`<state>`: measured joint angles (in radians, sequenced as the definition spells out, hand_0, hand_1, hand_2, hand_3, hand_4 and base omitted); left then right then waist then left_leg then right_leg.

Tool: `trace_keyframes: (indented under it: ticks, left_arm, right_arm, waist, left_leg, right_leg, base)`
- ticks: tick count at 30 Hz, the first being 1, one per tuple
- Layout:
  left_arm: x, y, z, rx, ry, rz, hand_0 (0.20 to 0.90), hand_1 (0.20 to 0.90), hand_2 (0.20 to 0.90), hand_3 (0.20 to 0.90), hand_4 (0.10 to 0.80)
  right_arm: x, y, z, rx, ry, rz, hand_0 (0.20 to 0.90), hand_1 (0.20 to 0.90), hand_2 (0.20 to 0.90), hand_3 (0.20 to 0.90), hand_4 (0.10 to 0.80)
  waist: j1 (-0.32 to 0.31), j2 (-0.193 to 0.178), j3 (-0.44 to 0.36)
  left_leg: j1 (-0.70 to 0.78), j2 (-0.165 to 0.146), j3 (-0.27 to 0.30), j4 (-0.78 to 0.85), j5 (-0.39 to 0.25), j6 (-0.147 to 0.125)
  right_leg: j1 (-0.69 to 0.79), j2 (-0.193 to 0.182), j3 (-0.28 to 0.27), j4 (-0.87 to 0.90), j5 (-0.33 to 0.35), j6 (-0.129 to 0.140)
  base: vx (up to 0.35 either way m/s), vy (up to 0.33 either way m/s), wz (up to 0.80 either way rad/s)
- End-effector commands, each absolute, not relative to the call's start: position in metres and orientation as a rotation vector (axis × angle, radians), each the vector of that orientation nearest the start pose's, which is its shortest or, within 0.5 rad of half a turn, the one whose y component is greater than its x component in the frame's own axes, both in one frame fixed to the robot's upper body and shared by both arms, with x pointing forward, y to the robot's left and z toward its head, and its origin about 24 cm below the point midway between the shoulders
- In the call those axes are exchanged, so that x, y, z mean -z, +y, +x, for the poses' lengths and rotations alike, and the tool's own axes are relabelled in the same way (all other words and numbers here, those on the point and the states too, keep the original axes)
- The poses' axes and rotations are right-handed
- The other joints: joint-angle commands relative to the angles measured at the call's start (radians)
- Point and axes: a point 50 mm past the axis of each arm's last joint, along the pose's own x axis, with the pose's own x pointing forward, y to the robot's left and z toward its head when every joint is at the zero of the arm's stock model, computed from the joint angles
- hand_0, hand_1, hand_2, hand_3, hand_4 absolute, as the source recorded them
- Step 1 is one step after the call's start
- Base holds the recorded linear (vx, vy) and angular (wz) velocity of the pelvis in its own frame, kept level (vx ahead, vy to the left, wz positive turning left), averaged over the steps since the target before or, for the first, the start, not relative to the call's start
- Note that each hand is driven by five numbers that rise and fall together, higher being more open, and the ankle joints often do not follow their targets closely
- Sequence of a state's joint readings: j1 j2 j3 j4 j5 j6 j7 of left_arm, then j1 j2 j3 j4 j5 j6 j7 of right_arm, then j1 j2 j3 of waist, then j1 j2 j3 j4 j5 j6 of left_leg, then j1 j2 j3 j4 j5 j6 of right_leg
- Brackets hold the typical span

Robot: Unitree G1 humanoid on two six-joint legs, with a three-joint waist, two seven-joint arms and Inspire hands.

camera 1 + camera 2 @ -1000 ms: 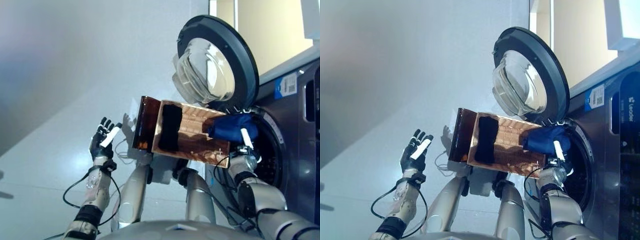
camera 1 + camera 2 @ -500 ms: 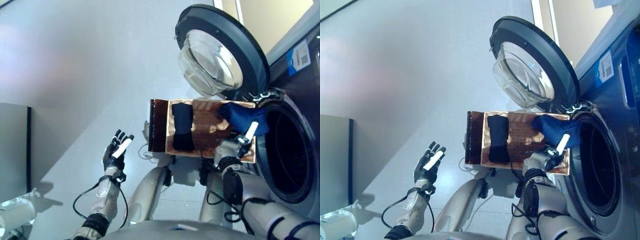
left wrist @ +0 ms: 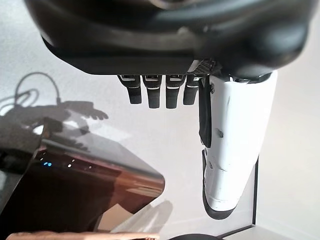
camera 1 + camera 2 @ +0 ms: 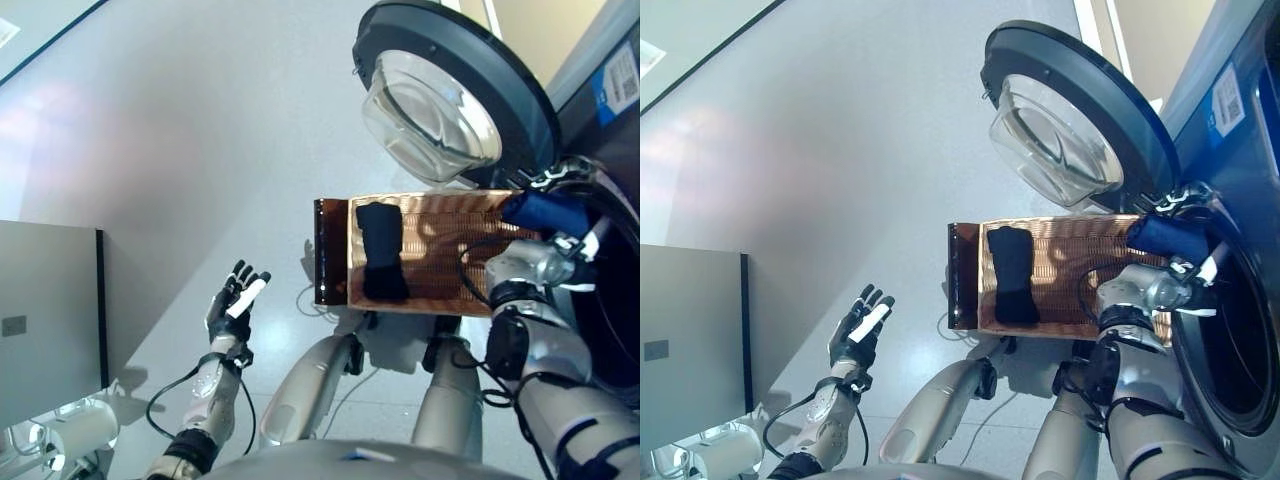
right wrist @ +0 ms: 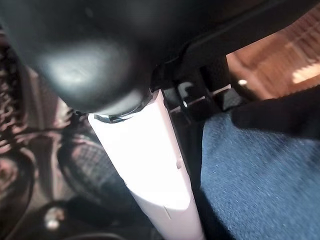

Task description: Pick up the clothes and place them into the washing machine

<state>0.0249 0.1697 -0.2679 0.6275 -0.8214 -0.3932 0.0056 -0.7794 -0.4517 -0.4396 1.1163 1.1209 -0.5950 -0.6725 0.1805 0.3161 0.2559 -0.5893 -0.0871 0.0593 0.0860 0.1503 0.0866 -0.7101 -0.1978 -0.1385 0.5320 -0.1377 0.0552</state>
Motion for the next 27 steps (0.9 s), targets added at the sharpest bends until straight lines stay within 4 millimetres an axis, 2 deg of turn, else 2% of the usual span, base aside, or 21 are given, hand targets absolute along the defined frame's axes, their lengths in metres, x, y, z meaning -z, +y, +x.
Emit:
trace_keyframes:
  ticks: [1,5,6,9,11,14,15,17,22,23,24,25,26,27]
  left_arm:
    - [0.062,0.197,0.203,-0.243,0.212,-0.462,0.9,0.9,0.9,0.9,0.8]
    - [0.061,0.199,0.202,-0.248,0.202,-0.468,0.9,0.9,0.9,0.9,0.8]
    - [0.06,0.2,0.201,-0.246,0.195,-0.472,0.9,0.9,0.9,0.9,0.8]
    - [0.059,0.2,0.201,-0.246,0.193,-0.482,0.9,0.9,0.9,0.9,0.8]
    - [0.06,0.199,0.201,-0.248,0.195,-0.488,0.9,0.9,0.9,0.9,0.8]
    - [0.058,0.199,0.199,-0.245,0.189,-0.499,0.9,0.9,0.9,0.9,0.8]
    - [0.058,0.199,0.199,-0.245,0.189,-0.5,0.9,0.9,0.9,0.9,0.8]
    - [0.058,0.2,0.199,-0.251,0.184,-0.502,0.9,0.9,0.9,0.9,0.8]
    - [0.058,0.201,0.198,-0.273,0.186,-0.505,0.9,0.9,0.9,0.9,0.8]
    - [0.058,0.2,0.198,-0.271,0.185,-0.509,0.9,0.9,0.9,0.9,0.8]
    - [0.058,0.201,0.198,-0.276,0.183,-0.51,0.9,0.9,0.9,0.9,0.8]
    - [0.058,0.201,0.198,-0.276,0.183,-0.511,0.9,0.9,0.9,0.9,0.8]
    - [0.059,0.201,0.197,-0.28,0.193,-0.505,0.9,0.9,0.9,0.9,0.8]
    - [0.059,0.204,0.197,-0.289,0.196,-0.494,0.9,0.9,0.9,0.9,0.8]
  right_arm:
    - [-0.245,-0.435,0.261,1.328,-0.913,0.773,0.2,0.2,0.2,0.2,0.3]
    - [-0.277,-0.444,0.25,1.316,-0.98,0.682,0.2,0.2,0.2,0.2,0.3]
    - [-0.3,-0.444,0.244,1.286,-1.033,0.633,0.2,0.2,0.2,0.2,0.3]
    - [-0.327,-0.437,0.243,1.233,-1.099,0.584,0.2,0.2,0.2,0.2,0.3]
    - [-0.332,-0.437,0.242,1.227,-1.106,0.573,0.2,0.2,0.2,0.2,0.3]
    - [-0.354,-0.43,0.241,1.177,-1.144,0.522,0.2,0.2,0.2,0.2,0.3]
    - [-0.354,-0.43,0.241,1.176,-1.144,0.521,0.2,0.2,0.2,0.2,0.3]
    - [-0.365,-0.415,0.247,1.127,-1.173,0.477,0.2,0.2,0.2,0.2,0.3]
    - [-0.368,-0.408,0.259,1.125,-1.104,0.357,0.2,0.2,0.2,0.2,0.3]
    - [-0.366,-0.406,0.263,1.127,-1.083,0.34,0.771,0.771,0.771,0.771,0.708]
    - [-0.36,-0.409,0.267,1.162,-1.007,0.267,0.9,0.9,0.9,0.9,0.8]
    - [-0.36,-0.409,0.268,1.161,-1.007,0.266,0.9,0.9,0.9,0.9,0.8]
    - [-0.352,-0.418,0.271,1.249,-0.866,0.129,0.9,0.9,0.9,0.9,0.8]
    - [-0.347,-0.427,0.275,1.305,-0.677,-0.119,0.9,0.9,0.9,0.9,0.8]
  waist:
    - [-0.028,0.023,-0.054]
    - [-0.035,0.028,-0.056]
    - [-0.039,0.03,-0.056]
    - [-0.047,0.038,-0.056]
    - [-0.049,0.041,-0.056]
    - [-0.051,0.05,-0.06]
    - [-0.051,0.051,-0.06]
    - [-0.054,0.056,-0.056]
    - [-0.052,0.052,-0.051]
    - [-0.053,0.051,-0.05]
    - [-0.051,0.045,-0.049]
    - [-0.052,0.046,-0.049]
    - [-0.049,0.039,-0.05]
    - [-0.044,0.029,-0.05]
  left_leg:
    - [-0.022,-0.028,-0.006,0.087,-0.124,-0.082]
    - [-0.02,-0.023,0.014,0.084,-0.124,-0.083]
    - [-0.021,-0.018,0.022,0.082,-0.122,-0.086]
    - [-0.018,-0.014,0.034,0.072,-0.118,-0.089]
    - [-0.017,-0.013,0.036,0.07,-0.117,-0.09]
    - [-0.02,-0.01,0.042,0.06,-0.111,-0.094]
    - [-0.02,-0.01,0.042,0.059,-0.11,-0.094]
    - [-0.022,-0.006,0.047,0.055,-0.106,-0.096]
    - [-0.028,0.003,0.053,0.053,-0.1,-0.1]
    - [-0.03,0.005,0.054,0.052,-0.099,-0.1]
    - [-0.031,0.007,0.053,0.051,-0.097,-0.101]
    - [-0.031,0.007,0.053,0.05,-0.097,-0.101]
    - [-0.032,0.008,0.052,0.05,-0.095,-0.102]
    - [-0.034,0.01,0.054,0.05,-0.092,-0.103]
  right_leg:
    - [0.093,-0.002,0.05,-0.218,0.099,0.012]
    - [0.083,0.003,0.062,-0.22,0.103,0.013]
    - [0.075,0.008,0.071,-0.22,0.104,0.012]
    - [0.062,0.016,0.084,-0.22,0.107,0.01]
    - [0.058,0.018,0.086,-0.218,0.106,0.009]
    - [0.046,0.024,0.09,-0.22,0.105,0.005]
    - [0.046,0.024,0.09,-0.22,0.105,0.005]
    - [0.039,0.029,0.093,-0.221,0.106,0.003]
    - [0.025,0.039,0.094,-0.215,0.108,-0.002]
    - [0.024,0.041,0.094,-0.218,0.109,-0.003]
    - [0.021,0.042,0.091,-0.218,0.11,-0.004]
    - [0.02,0.042,0.092,-0.218,0.11,-0.004]
    - [0.019,0.044,0.09,-0.215,0.11,-0.006]
    - [0.014,0.046,0.09,-0.212,0.114,-0.008]
  base:
    - [-0.003,0.031,-0.12]
    - [-0.002,0.023,-0.25]
    - [-0.011,0.007,-0.17]
    - [-0.007,0.005,-0.21]
    - [-0.005,-0.013,-0.22]
    - [-0.004,-0.017,-0.09]
    - [-0.007,-0.021,-0.07]
    - [-0.01,-0.036,-0.13]
    - [-0.003,-0.042,-0.05]
    - [0.003,-0.039,-0.02]
    - [0.004,-0.039,-0.02]
    - [0.002,-0.032,-0.01]
    - [0.0,0.0,0.0]
    - [-0.027,-0.043,0.0]
